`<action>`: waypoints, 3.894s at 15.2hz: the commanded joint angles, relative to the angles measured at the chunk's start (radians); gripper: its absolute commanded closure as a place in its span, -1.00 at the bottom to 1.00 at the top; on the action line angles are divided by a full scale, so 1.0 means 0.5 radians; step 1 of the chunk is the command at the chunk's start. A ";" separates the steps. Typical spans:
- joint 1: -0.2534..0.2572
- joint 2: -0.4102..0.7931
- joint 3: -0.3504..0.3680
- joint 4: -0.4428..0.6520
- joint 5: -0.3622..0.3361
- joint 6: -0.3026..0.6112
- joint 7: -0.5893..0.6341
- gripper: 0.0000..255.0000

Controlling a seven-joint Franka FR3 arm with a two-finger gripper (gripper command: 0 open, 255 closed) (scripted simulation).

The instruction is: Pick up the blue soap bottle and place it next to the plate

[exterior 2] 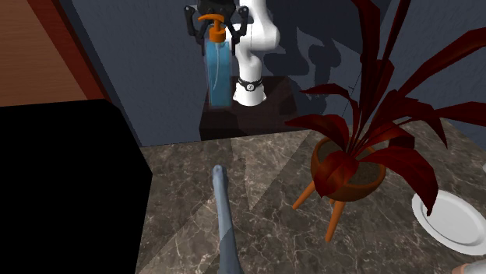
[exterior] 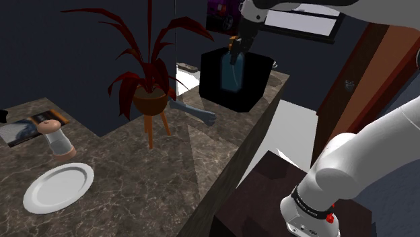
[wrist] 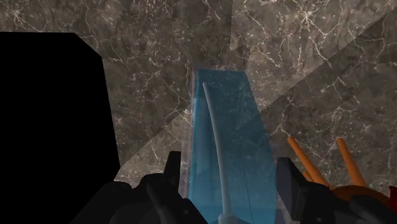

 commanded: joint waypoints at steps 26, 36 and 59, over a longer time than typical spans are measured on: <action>0.400 0.260 0.925 -0.264 -0.024 0.480 1.342 1.00; 0.573 0.755 1.210 0.079 -0.297 0.534 1.917 1.00; 1.156 1.799 1.236 0.965 -0.875 0.456 2.616 1.00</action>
